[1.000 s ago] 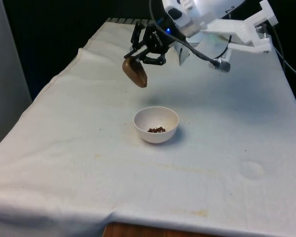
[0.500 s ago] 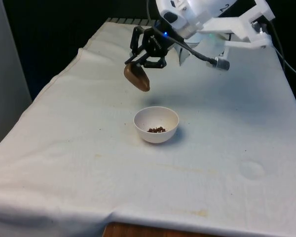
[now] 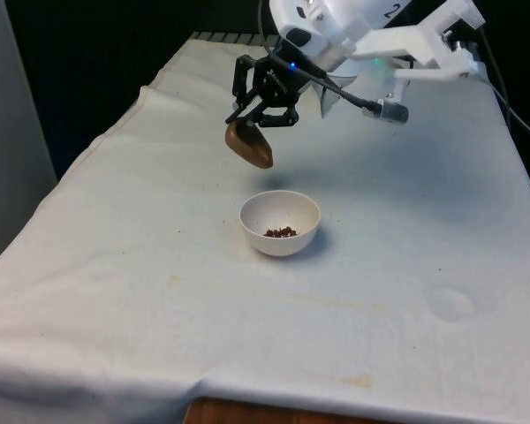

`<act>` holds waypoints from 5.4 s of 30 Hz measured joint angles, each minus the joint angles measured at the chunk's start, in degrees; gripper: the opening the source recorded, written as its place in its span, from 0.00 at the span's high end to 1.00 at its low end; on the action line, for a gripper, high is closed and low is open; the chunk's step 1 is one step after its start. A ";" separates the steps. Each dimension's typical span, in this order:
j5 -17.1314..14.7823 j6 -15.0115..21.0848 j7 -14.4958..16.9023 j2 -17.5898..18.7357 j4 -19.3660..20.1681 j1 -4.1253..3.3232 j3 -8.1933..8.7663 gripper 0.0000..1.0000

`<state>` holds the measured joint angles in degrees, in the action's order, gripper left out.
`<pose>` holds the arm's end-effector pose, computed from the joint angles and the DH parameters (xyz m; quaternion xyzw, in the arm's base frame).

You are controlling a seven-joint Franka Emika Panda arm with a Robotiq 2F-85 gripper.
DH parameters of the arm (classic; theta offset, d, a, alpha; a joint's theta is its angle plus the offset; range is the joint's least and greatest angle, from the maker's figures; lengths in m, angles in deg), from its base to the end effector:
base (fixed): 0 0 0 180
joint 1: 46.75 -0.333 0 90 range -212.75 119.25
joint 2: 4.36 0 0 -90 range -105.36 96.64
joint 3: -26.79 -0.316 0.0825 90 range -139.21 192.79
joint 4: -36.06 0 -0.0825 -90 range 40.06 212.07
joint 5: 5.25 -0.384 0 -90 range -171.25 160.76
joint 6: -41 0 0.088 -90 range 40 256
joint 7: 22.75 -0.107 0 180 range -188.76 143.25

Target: Pour the coffee beans from the cup into the bowl.

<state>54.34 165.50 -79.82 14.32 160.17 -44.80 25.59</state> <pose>0.5418 -0.0401 0.2320 0.9170 -0.1147 0.0476 0.3790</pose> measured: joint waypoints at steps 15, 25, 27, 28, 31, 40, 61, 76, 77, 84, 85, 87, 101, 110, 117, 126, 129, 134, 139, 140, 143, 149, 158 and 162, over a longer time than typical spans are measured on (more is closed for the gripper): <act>-3.38 5.39 4.53 0.00 1.15 0.00 2.29 1.00; -5.79 8.94 7.79 0.00 1.89 0.06 3.72 1.00; -6.02 9.34 8.08 0.00 2.01 0.06 3.90 1.00; -6.25 9.68 8.42 0.00 2.06 0.06 4.07 1.00; -7.28 10.83 9.74 0.06 2.23 0.06 4.53 1.00; -9.80 13.35 13.01 0.23 2.69 0.06 5.61 1.00; -16.27 21.08 21.60 0.29 5.27 0.23 8.71 1.00; -23.15 25.10 29.74 0.29 6.70 0.29 10.31 1.00; -23.66 25.27 30.37 0.29 6.82 0.29 10.37 1.00; -27.56 26.76 34.89 0.29 7.51 0.34 11.00 1.00; -28.19 26.87 35.58 0.29 7.56 0.34 11.06 1.00; -29.45 27.27 36.96 0.34 7.68 0.40 11.17 1.00; -39.02 28.65 47.33 0.74 8.14 0.69 11.69 1.00; -45.15 28.65 53.86 0.92 8.14 0.86 11.86 1.00; -50.82 28.65 59.82 1.15 8.14 0.86 12.26 1.00; -58.38 28.65 67.55 1.43 8.08 0.92 12.72 1.00; -60.85 28.65 70.13 1.49 8.02 0.92 12.95 1.00; -64.57 28.59 73.85 1.49 8.08 0.92 13.24 1.00; -64.80 28.59 74.03 1.49 8.02 0.69 13.18 0.81; -64.80 28.59 74.03 1.49 8.02 0.69 13.18 0.77; -64.80 28.59 74.03 1.49 8.02 0.63 13.18 0.64; -64.80 28.59 74.03 1.49 8.02 0.57 13.18 0.28; -64.80 28.13 74.03 0.23 7.96 0.57 13.24 0.00; -64.74 26.13 74.03 -2.18 8.19 0.57 13.29 0.00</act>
<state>-10.40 191.63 -5.79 12.14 168.36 -44.23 38.88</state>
